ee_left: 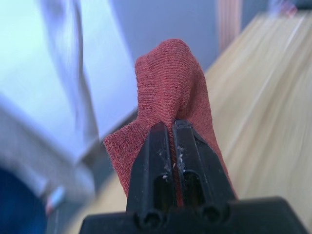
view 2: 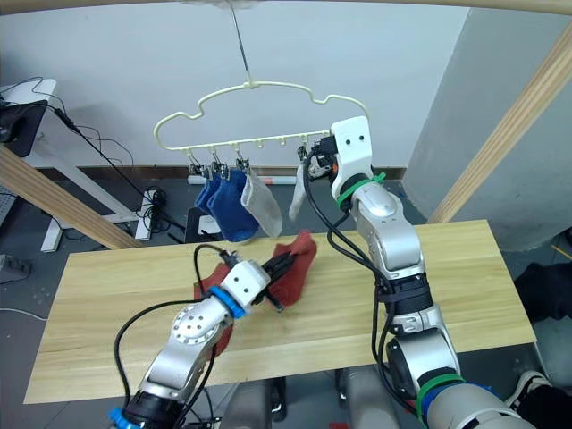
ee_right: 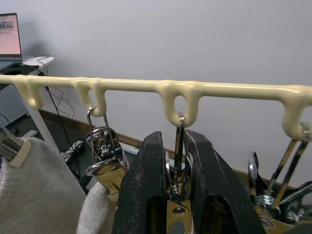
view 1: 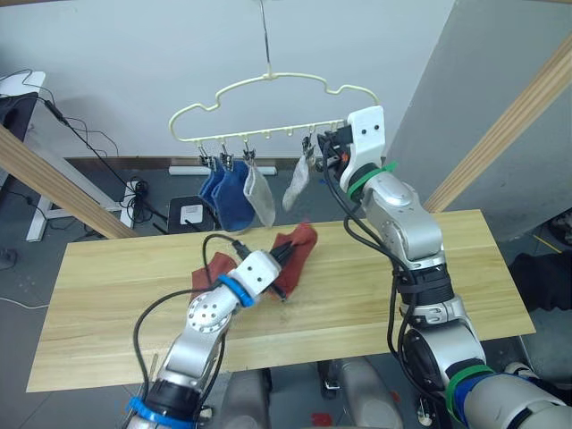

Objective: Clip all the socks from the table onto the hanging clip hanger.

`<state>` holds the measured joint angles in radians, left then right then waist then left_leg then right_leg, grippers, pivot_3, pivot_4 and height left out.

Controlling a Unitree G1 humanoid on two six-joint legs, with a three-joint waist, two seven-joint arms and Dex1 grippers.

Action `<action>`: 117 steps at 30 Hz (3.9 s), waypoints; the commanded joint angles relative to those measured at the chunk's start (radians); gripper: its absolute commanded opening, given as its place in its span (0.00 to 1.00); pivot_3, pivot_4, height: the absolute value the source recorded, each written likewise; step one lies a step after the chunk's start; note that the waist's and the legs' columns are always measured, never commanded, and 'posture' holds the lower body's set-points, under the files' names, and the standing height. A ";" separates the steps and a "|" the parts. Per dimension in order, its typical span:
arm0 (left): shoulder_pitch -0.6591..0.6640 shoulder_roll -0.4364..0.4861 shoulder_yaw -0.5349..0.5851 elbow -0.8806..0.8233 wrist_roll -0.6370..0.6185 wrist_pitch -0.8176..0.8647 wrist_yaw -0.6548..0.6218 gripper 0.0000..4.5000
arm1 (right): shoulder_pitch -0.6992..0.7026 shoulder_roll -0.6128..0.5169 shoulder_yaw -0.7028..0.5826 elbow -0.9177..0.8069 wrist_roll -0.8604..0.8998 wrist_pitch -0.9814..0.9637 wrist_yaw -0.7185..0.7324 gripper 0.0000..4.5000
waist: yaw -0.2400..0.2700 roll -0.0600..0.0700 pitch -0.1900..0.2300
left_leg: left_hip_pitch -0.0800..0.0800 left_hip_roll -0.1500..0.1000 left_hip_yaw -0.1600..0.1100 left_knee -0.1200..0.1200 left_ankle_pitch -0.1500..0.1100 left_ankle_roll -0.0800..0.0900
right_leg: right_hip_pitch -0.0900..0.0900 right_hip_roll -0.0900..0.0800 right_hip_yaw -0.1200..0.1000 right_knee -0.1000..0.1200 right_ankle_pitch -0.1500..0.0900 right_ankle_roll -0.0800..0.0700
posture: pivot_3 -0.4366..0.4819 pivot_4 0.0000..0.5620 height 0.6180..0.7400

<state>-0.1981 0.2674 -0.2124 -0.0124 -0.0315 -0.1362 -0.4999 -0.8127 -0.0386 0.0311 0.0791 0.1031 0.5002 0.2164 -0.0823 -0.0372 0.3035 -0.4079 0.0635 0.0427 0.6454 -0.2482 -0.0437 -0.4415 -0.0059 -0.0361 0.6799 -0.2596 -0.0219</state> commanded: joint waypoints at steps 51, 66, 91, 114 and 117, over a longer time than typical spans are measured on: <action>-0.414 -0.188 0.089 0.502 0.038 -0.280 0.106 0.00 | -0.005 -0.012 -0.004 -0.086 0.028 0.055 0.004 0.06 | -0.007 0.000 0.000 | -0.001 0.000 0.008 0.000 0.000 0.000 | -0.001 0.000 -0.001 -0.001 0.000 0.000 | 0.25 0.54 1.00; -0.416 -0.202 0.093 0.513 0.041 -0.232 0.109 0.00 | -0.006 -0.015 -0.004 -0.089 0.042 0.072 -0.001 0.06 | -0.006 0.000 0.000 | -0.001 0.000 0.008 0.000 0.000 0.000 | -0.001 0.000 -0.001 -0.001 0.000 0.000 | 0.25 0.54 1.00; -0.453 -0.231 0.115 0.488 0.017 -0.216 0.131 0.00 | 0.029 0.002 -0.031 -0.210 0.106 0.178 -0.019 0.72 | -0.006 0.000 0.000 | -0.002 0.000 0.009 0.000 0.000 0.000 | -0.001 0.000 -0.001 -0.002 0.000 0.000 | 0.25 0.54 1.00; -0.328 -0.055 0.120 0.042 -0.253 0.204 -0.184 0.59 | 0.226 -0.152 0.002 -0.526 0.056 0.250 -0.072 0.73 | -0.014 0.000 0.000 | -0.001 0.001 0.009 0.000 0.000 0.000 | -0.001 0.001 0.000 0.000 -0.003 0.005 | 0.26 0.52 1.00; -0.336 -0.013 0.142 -0.033 -0.303 0.303 -0.193 0.59 | 0.209 -0.143 0.003 -0.460 0.025 0.193 -0.093 0.73 | -0.013 0.000 0.000 | 0.000 0.000 0.009 0.001 0.001 -0.001 | -0.001 0.001 0.001 0.000 -0.003 0.005 | 0.28 0.51 1.00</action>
<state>-0.5249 0.2452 -0.0876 0.0268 -0.2919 0.1164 -0.6819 -0.5802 -0.1866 0.0346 -0.3849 0.1515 0.7467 0.1424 -0.0954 -0.0375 0.3036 -0.4083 0.0639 0.0521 0.6459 -0.2475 -0.0448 -0.4420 -0.0052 -0.0354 0.6795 -0.2626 -0.0164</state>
